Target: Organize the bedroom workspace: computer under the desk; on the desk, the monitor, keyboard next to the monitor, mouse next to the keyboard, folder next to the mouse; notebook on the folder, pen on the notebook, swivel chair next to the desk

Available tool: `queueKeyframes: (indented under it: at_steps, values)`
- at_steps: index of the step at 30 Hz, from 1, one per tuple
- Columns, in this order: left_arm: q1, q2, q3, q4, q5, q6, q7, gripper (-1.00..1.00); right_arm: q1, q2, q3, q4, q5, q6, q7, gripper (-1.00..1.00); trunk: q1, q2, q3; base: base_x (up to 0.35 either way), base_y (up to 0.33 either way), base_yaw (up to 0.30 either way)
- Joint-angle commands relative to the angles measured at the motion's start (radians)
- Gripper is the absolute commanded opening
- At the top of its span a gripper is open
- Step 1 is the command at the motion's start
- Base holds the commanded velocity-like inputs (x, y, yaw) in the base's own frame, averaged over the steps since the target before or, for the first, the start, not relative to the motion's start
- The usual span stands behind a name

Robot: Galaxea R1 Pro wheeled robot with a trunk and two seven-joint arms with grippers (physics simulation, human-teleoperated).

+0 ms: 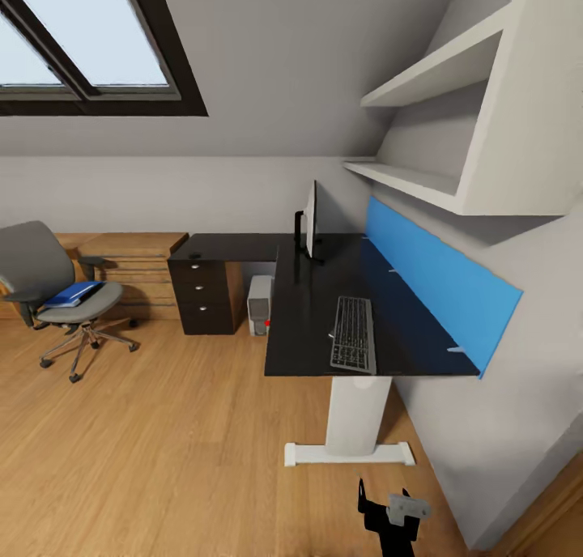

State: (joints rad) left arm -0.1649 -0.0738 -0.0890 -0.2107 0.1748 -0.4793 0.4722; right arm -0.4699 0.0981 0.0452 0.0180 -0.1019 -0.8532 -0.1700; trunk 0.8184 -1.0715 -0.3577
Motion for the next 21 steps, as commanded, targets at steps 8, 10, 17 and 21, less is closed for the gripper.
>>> queueKeyframes:
  at_steps: [8, 10, 17, 21]
  values:
    - [-0.001, 0.001, -0.009, 0.002, 0.009, -0.004, -0.002, 1.0, -0.001, -0.001, 0.005, 0.002, -0.01, -0.003, 0.003, 1.0, -0.031, 0.055, 0.024, -0.156, -0.233, 0.009]
    - [-0.001, 0.001, -0.009, 0.002, 0.009, -0.004, -0.003, 1.0, -0.001, -0.002, 0.005, 0.002, -0.01, -0.003, 0.004, 1.0, -0.039, 0.069, 0.03, -0.062, -0.085, 0.002]
    - [-0.001, 0.005, -0.008, 0.002, 0.011, -0.002, -0.006, 1.0, -0.001, -0.007, 0.003, -0.004, -0.015, -0.005, 0.003, 1.0, -0.066, 0.118, 0.052, -0.022, -0.03, 0.001]
    - [-0.001, 0.005, -0.009, 0.002, 0.012, 0.007, -0.009, 1.0, -0.002, -0.043, -0.006, -0.042, -0.02, -0.001, 0.001, 1.0, -0.081, 0.146, 0.064, -0.004, -0.005, 0.0]
